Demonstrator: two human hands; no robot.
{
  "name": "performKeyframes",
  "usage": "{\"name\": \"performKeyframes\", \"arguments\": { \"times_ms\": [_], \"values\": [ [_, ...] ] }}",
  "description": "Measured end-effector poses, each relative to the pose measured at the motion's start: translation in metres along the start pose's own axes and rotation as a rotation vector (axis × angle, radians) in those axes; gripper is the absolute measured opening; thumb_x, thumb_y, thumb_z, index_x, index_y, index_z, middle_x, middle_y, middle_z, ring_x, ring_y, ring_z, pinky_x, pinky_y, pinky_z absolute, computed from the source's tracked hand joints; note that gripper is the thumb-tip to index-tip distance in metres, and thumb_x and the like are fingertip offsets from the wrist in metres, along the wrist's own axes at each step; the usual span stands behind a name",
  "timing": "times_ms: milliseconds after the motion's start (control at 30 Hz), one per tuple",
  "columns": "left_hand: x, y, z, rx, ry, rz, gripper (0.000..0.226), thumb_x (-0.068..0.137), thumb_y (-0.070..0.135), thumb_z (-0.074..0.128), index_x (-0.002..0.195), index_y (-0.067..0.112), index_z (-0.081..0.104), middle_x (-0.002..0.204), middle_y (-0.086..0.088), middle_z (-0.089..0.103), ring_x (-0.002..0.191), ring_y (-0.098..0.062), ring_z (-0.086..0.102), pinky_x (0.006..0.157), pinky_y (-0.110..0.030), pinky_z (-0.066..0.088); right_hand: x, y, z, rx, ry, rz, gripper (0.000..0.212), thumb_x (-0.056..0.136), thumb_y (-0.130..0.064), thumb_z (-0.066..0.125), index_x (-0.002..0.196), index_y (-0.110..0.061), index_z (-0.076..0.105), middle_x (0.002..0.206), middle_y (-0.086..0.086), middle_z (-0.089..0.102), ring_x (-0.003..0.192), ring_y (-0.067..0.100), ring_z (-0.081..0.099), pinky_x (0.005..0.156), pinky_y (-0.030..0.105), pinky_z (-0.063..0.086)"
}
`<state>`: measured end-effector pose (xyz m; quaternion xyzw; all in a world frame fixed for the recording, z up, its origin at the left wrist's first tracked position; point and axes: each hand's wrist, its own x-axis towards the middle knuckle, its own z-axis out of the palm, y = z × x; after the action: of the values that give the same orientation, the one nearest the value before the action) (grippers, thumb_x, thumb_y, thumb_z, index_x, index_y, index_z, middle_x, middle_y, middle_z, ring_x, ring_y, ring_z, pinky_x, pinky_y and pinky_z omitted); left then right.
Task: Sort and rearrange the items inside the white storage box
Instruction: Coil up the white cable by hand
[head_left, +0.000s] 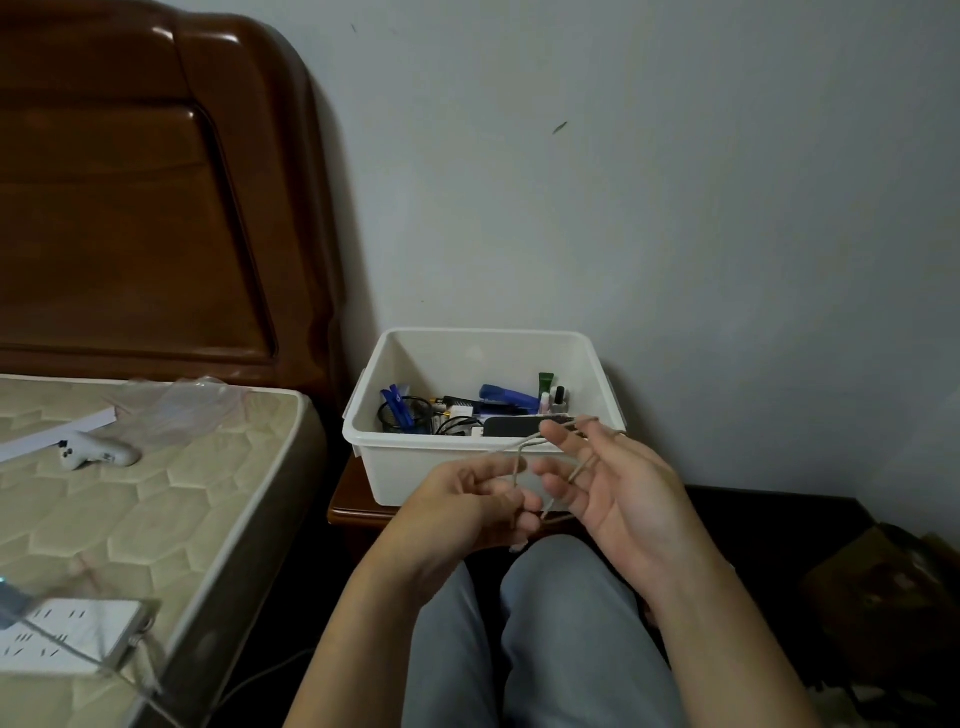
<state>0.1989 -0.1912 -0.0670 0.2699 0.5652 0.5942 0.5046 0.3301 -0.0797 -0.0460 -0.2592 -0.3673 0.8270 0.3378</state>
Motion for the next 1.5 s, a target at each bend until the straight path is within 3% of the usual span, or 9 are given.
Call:
{"name": "performKeyframes", "arguments": {
  "times_ms": [267, 467, 633, 700, 833, 1033, 1333, 1433, 1500],
  "values": [
    [0.0, -0.001, 0.006, 0.082, -0.023, -0.009, 0.021, 0.108, 0.018, 0.056, 0.117, 0.003, 0.067, 0.106, -0.019, 0.079, 0.094, -0.028, 0.078, 0.078, -0.032, 0.063, -0.003, -0.003, 0.001, 0.099, 0.014, 0.037, 0.031, 0.112, -0.009, 0.042, 0.132, 0.008, 0.056, 0.101, 0.017, 0.079, 0.089, 0.024, 0.08, 0.055, 0.02, 0.06],
    [-0.002, -0.001, 0.014, -0.065, -0.139, -0.127, 0.031, 0.112, 0.018, 0.047, 0.127, -0.003, 0.064, 0.11, -0.024, 0.076, 0.094, -0.032, 0.078, 0.079, -0.041, 0.066, 0.003, 0.007, -0.006, 0.039, 0.062, -0.063, 0.006, 0.106, -0.002, 0.055, 0.106, 0.002, 0.059, 0.1, 0.014, 0.078, 0.099, 0.03, 0.078, 0.063, 0.023, 0.062],
    [-0.002, -0.001, 0.012, -0.079, -0.144, -0.141, 0.027, 0.111, 0.018, 0.049, 0.121, 0.007, 0.071, 0.087, -0.012, 0.072, 0.065, -0.016, 0.068, 0.054, -0.025, 0.056, 0.007, 0.012, -0.015, -0.349, 0.181, -0.148, 0.034, 0.096, -0.011, 0.074, 0.127, -0.016, 0.06, 0.1, 0.001, 0.078, 0.087, 0.016, 0.072, 0.061, 0.029, 0.052],
    [0.0, -0.001, 0.013, -0.086, -0.131, -0.106, 0.026, 0.111, 0.015, 0.048, 0.112, 0.003, 0.071, 0.078, -0.007, 0.067, 0.057, -0.011, 0.057, 0.05, -0.021, 0.046, 0.007, 0.014, -0.017, -0.441, 0.147, -0.121, 0.033, 0.096, -0.018, 0.075, 0.127, -0.018, 0.065, 0.094, 0.001, 0.077, 0.082, 0.013, 0.067, 0.063, 0.029, 0.047],
    [0.0, 0.001, 0.015, -0.099, -0.113, -0.073, 0.029, 0.111, 0.012, 0.047, 0.096, 0.001, 0.069, 0.074, -0.007, 0.065, 0.056, -0.01, 0.054, 0.048, -0.02, 0.042, 0.005, 0.016, -0.019, -0.458, 0.081, -0.134, 0.024, 0.095, -0.019, 0.076, 0.119, -0.018, 0.073, 0.094, 0.01, 0.079, 0.086, 0.023, 0.072, 0.082, 0.04, 0.059],
    [-0.006, 0.005, 0.014, -0.163, -0.172, -0.17, 0.033, 0.111, 0.011, 0.044, 0.126, 0.001, 0.071, 0.086, -0.012, 0.073, 0.062, -0.016, 0.065, 0.055, -0.023, 0.054, 0.006, 0.015, -0.022, -0.423, 0.133, -0.225, 0.032, 0.091, -0.014, 0.079, 0.122, -0.015, 0.07, 0.093, 0.008, 0.08, 0.085, 0.024, 0.077, 0.082, 0.041, 0.062],
    [-0.008, 0.007, 0.014, -0.164, -0.155, -0.18, 0.032, 0.111, 0.012, 0.043, 0.125, 0.001, 0.07, 0.08, -0.009, 0.068, 0.054, -0.011, 0.054, 0.046, -0.019, 0.041, 0.004, 0.016, -0.019, -0.46, 0.108, -0.29, 0.03, 0.092, -0.011, 0.078, 0.12, -0.016, 0.069, 0.08, 0.008, 0.078, 0.067, 0.016, 0.073, 0.065, 0.026, 0.06],
    [-0.006, 0.007, 0.013, -0.055, -0.12, -0.191, 0.034, 0.112, 0.015, 0.041, 0.128, 0.002, 0.068, 0.064, 0.002, 0.046, 0.05, -0.007, 0.031, 0.042, -0.018, 0.025, 0.001, 0.013, -0.016, -0.508, 0.144, -0.222, 0.02, 0.096, -0.022, 0.075, 0.112, -0.01, 0.072, 0.086, 0.012, 0.079, 0.069, 0.019, 0.077, 0.063, 0.032, 0.064],
    [-0.004, 0.014, 0.012, 0.236, -0.009, -0.187, 0.034, 0.111, 0.026, 0.046, 0.118, 0.008, 0.075, 0.063, 0.004, 0.042, 0.047, -0.007, 0.032, 0.042, -0.02, 0.026, -0.001, 0.003, -0.018, -0.711, 0.21, -0.099, 0.036, 0.1, -0.041, 0.067, 0.096, -0.006, 0.075, 0.082, 0.013, 0.079, 0.069, 0.028, 0.079, 0.066, 0.044, 0.067]
  ]
}}
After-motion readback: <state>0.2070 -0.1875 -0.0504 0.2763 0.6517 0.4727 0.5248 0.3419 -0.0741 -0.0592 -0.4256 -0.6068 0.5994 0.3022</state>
